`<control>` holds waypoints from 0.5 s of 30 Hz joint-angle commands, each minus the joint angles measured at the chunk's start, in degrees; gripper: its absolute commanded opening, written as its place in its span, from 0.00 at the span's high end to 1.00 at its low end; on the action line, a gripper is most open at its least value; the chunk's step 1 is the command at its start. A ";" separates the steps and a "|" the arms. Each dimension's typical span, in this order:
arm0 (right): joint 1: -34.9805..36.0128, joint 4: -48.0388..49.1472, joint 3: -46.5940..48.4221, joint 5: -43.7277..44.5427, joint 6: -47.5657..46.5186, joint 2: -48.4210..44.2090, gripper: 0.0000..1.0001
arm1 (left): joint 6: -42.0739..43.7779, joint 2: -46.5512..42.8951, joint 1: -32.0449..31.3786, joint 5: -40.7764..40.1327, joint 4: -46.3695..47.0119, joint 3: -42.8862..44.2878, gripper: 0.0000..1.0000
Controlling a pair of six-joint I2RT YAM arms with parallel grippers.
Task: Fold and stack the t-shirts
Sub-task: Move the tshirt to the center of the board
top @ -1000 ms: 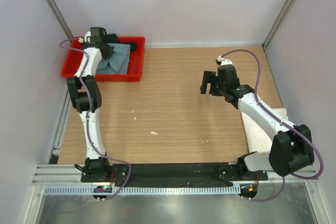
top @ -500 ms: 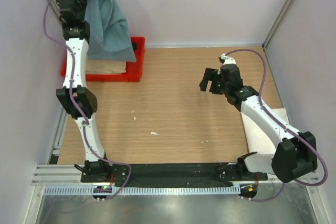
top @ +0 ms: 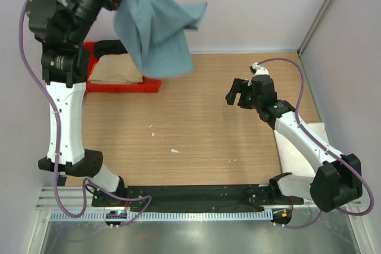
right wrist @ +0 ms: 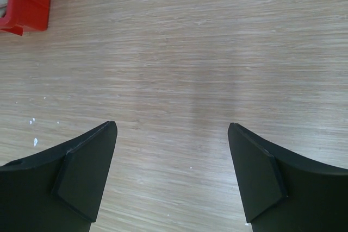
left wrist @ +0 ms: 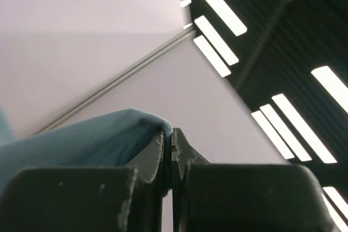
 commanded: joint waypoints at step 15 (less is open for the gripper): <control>6.96 2.84 -4.21 -16.47 0.67 -15.40 0.09 | 20.69 2.95 -18.92 2.97 -38.18 -22.02 1.00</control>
